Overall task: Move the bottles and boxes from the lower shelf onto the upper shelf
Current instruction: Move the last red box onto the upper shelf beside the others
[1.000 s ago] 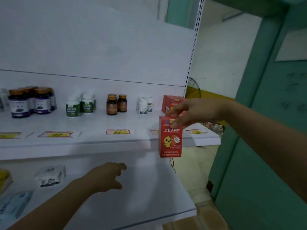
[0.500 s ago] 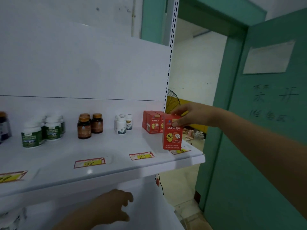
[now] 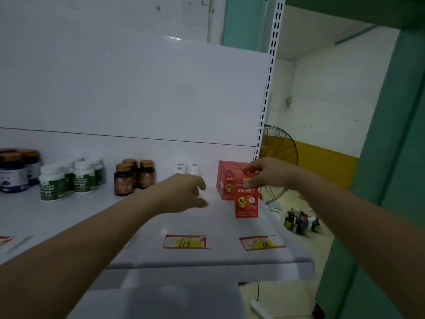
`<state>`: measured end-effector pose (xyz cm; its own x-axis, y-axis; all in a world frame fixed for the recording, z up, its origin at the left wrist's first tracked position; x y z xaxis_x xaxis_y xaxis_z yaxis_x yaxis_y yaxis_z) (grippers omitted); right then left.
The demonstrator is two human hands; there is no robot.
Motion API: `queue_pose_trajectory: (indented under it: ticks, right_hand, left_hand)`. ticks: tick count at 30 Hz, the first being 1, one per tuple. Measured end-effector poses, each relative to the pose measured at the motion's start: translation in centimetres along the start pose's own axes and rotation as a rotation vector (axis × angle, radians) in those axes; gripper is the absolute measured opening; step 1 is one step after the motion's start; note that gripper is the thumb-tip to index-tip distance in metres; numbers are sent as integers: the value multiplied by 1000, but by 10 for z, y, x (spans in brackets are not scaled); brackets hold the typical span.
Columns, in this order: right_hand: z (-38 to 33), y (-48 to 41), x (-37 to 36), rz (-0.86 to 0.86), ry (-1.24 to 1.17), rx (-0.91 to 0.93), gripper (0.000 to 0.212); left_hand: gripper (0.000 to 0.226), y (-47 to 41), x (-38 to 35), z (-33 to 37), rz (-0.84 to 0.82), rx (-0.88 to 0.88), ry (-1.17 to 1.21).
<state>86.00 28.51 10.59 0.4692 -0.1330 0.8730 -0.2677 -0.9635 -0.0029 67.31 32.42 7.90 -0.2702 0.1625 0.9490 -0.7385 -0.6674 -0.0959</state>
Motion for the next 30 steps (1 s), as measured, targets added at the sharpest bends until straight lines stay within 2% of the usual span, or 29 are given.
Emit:
queue_pose_trajectory:
  ticks: [5, 18, 24, 30]
  right_hand:
    - [16, -31, -8, -28, -41, 58, 62]
    - [19, -59, -17, 55, 73, 127, 52]
    - [21, -62, -22, 81, 209, 121, 70]
    - [19, -63, -26, 100, 240, 146, 72]
  left_hand:
    - [52, -22, -9, -15, 20, 111, -71]
    - [55, -43, -30, -51, -7, 166, -221]
    - [56, -44, -32, -59, -4, 169, -215]
    - [55, -44, -34, -65, 5, 182, -235]
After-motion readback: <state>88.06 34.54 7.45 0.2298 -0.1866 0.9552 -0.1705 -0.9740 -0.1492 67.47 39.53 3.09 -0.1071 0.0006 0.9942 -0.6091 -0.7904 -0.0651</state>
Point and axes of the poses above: each hand's wrist, its own y-axis away from the middle knuckle, its own x-axis out of the back of the hand, z = x × y, the point moved 8 cm from there along -y, towards the middle knuckle, and after that the axes turned 2 degrees about -z, right-handed, at the moved point
